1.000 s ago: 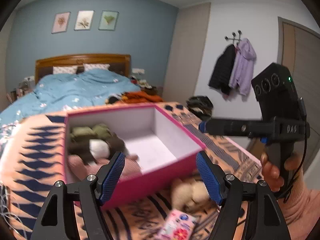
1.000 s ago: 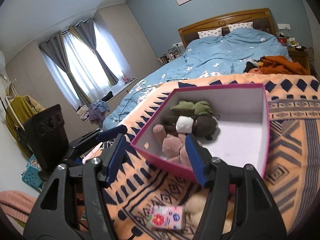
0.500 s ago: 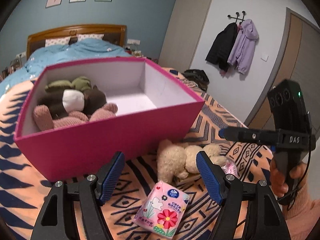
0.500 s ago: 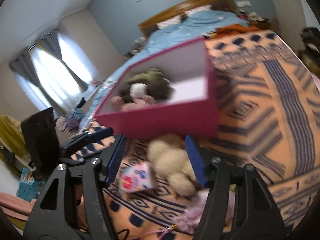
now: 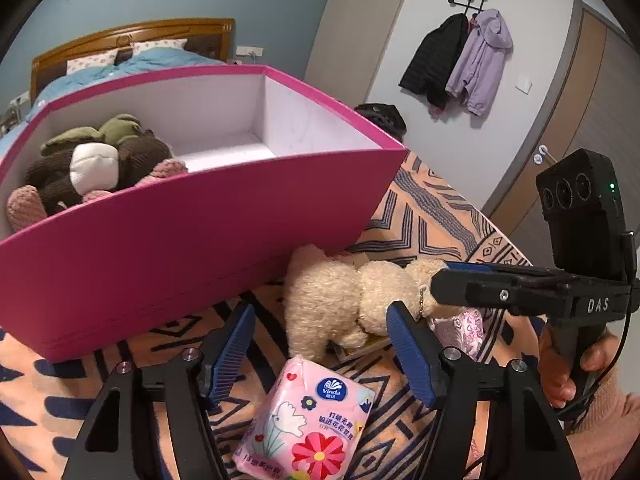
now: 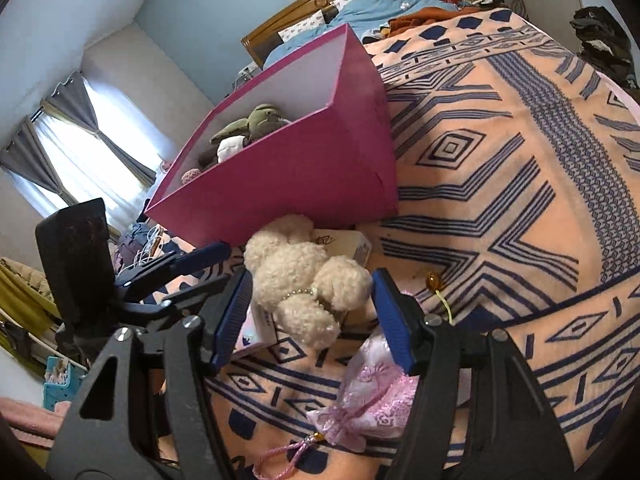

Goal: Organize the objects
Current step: 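Withdraw both tools and grasp the cream teddy bear beside the box, then lift the cream teddy bear with both tools and release it into the box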

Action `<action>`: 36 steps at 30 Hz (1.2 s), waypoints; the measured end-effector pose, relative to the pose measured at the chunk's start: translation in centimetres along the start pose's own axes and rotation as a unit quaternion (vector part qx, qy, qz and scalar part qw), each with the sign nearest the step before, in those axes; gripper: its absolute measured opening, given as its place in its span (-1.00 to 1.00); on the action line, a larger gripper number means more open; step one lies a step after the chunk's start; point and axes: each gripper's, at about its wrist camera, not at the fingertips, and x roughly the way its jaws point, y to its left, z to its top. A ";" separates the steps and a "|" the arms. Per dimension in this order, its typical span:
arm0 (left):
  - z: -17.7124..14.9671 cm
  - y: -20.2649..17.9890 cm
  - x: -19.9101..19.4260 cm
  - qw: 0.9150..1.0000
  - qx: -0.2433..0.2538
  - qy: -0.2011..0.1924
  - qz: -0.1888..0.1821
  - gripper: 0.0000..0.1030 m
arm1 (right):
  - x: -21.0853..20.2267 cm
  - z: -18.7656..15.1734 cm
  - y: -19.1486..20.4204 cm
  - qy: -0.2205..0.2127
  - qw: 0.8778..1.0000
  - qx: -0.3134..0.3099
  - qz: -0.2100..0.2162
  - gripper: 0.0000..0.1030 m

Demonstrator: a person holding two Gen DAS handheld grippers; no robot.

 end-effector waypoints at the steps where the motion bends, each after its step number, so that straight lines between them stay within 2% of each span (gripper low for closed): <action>1: 0.0 0.1 0.2 1.000 -0.002 0.003 -0.003 0.33 | 0.2 -0.1 0.1 0.002 1.000 -0.002 0.000 0.23; 6: 0.2 0.7 0.5 0.999 -0.017 0.010 -0.031 0.24 | 0.3 -0.4 0.1 0.000 1.000 -0.003 -0.005 0.23; 10: 0.4 1.0 1.0 0.999 -0.023 0.015 -0.046 0.24 | 0.3 -0.5 0.1 -0.001 1.000 -0.004 -0.007 0.22; 14: 0.5 0.9 1.3 0.997 -0.028 0.018 -0.066 0.09 | 0.7 -0.6 0.3 0.000 1.000 -0.008 -0.013 0.14; 17: 0.6 0.6 1.3 0.998 -0.022 0.015 -0.063 0.02 | 1.1 -0.5 0.2 0.000 1.000 -0.008 -0.019 0.00; 26: 0.4 0.1 0.7 0.998 -0.016 0.012 -0.052 -0.20 | 1.0 -0.3 0.3 -0.010 1.000 -0.019 -0.020 -0.22; 36: 0.3 -0.7 -1.2 0.998 -0.016 -0.008 -0.058 -0.20 | -0.1 -0.2 1.5 -0.020 0.999 -0.044 -0.020 -0.23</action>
